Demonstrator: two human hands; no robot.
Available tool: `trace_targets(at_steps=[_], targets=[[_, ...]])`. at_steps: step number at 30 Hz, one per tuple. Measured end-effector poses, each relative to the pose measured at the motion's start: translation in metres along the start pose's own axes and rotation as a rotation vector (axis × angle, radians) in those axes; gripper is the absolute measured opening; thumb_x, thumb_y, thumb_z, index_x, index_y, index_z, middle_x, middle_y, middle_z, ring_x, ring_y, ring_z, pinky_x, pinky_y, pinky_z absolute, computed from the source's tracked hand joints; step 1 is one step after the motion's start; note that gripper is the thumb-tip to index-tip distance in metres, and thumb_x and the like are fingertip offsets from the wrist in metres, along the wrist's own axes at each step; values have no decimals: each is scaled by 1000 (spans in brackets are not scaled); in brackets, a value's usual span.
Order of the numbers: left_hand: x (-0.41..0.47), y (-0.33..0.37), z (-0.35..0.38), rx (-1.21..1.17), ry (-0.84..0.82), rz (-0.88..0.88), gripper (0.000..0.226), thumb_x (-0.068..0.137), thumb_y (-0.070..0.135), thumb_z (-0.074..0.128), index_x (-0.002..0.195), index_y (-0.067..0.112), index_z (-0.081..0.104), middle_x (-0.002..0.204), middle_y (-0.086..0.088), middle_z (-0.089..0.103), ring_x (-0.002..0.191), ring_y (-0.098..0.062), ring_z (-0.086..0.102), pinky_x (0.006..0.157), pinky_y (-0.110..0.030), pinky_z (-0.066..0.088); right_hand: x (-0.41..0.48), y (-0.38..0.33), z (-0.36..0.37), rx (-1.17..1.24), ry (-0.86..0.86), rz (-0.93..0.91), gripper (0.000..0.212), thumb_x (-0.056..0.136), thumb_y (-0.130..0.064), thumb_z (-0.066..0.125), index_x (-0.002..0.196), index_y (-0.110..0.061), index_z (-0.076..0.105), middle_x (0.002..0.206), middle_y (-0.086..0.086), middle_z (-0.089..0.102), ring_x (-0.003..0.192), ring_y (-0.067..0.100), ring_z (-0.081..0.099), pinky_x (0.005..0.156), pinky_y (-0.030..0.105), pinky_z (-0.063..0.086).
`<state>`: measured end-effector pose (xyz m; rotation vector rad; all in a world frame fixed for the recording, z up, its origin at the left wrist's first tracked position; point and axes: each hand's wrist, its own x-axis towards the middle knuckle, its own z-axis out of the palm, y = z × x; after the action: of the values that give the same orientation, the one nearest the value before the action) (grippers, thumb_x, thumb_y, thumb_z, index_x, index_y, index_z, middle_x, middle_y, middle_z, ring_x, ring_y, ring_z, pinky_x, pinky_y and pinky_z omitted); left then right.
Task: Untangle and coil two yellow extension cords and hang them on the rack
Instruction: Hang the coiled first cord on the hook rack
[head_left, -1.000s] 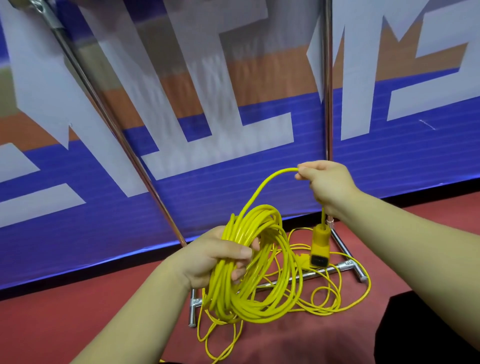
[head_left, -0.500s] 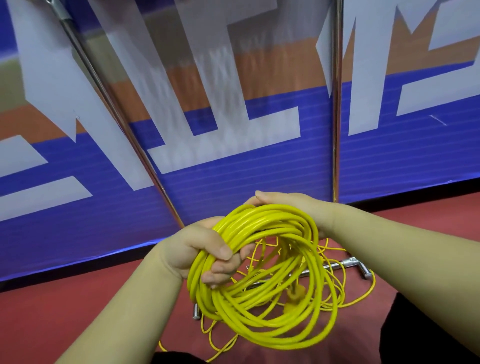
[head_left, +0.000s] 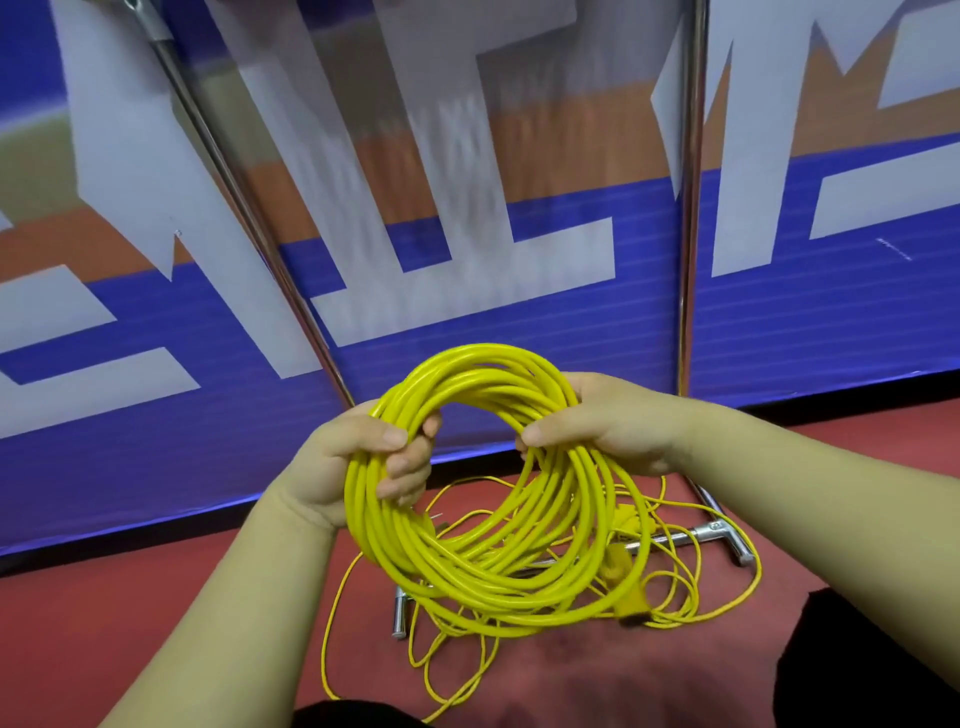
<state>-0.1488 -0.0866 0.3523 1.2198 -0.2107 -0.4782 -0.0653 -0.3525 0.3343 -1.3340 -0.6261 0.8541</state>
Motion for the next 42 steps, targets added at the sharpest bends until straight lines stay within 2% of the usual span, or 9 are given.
trace_targets(at_steps=[3, 7, 11, 15, 23, 27, 31, 35, 42], targets=[[2, -3, 4, 27, -30, 31, 32, 73, 18, 77, 99, 6, 65, 64, -3, 55, 48, -13, 52, 53, -30, 37, 3, 3, 2, -64, 130, -66, 15, 74, -15, 77, 85, -21, 68, 82, 18, 64, 71, 31, 63, 66, 40, 57], [6, -6, -1, 142, 203, 97, 38, 61, 15, 84, 92, 10, 64, 68, -9, 48, 55, -20, 49, 63, -38, 46, 11, -1, -2, -59, 261, -75, 29, 70, -18, 79, 96, -13, 69, 74, 15, 61, 62, 28, 59, 63, 39, 54], [15, -14, 4, 377, 506, 146, 53, 60, 8, 80, 109, 8, 59, 72, -13, 57, 58, -26, 58, 61, -36, 51, 15, 2, 0, -47, 361, -61, 27, 79, -10, 79, 101, -6, 63, 66, 10, 58, 54, 23, 55, 59, 35, 51], [18, -20, 13, 529, 669, 164, 42, 66, 12, 80, 105, 20, 65, 71, -9, 60, 62, -28, 61, 62, -41, 53, 18, 8, -2, -63, 424, -52, 29, 78, -12, 80, 102, -8, 63, 65, 8, 61, 54, 21, 57, 60, 38, 51], [9, 2, 31, 1028, 576, 262, 38, 79, 5, 80, 105, 27, 63, 73, -4, 63, 61, -13, 57, 62, -32, 50, 11, 10, -20, -221, 125, -68, 56, 70, -9, 84, 119, -15, 59, 91, 12, 67, 80, 29, 67, 77, 47, 57], [11, -2, 37, 1146, 468, 238, 42, 77, 6, 79, 106, 32, 63, 77, 10, 65, 64, -8, 60, 66, -31, 52, 10, 16, -20, -572, 84, -66, 64, 68, -18, 90, 121, -30, 56, 98, 5, 72, 87, 19, 71, 75, 42, 59], [11, -1, 37, 1145, 506, 292, 42, 74, 9, 78, 105, 33, 63, 81, 6, 67, 69, -15, 63, 69, -43, 55, 14, 25, -23, -254, 54, -74, 59, 73, -38, 82, 124, -19, 59, 101, 8, 69, 90, 24, 67, 78, 40, 55], [5, 10, 34, 1001, 687, 390, 38, 69, 18, 75, 103, 30, 64, 74, 6, 66, 64, -17, 60, 65, -36, 54, 19, 28, -46, 181, 79, 74, 81, 85, -79, 39, 130, -17, 62, 115, 12, 69, 102, 26, 65, 91, 39, 50], [-3, 23, 32, 681, 852, 545, 31, 71, 13, 72, 95, 32, 66, 65, 0, 60, 54, -22, 56, 50, -33, 48, 39, 66, -41, 82, 279, 106, 39, 98, -40, 42, 107, -16, 72, 108, 16, 70, 108, 31, 65, 93, 45, 45]])
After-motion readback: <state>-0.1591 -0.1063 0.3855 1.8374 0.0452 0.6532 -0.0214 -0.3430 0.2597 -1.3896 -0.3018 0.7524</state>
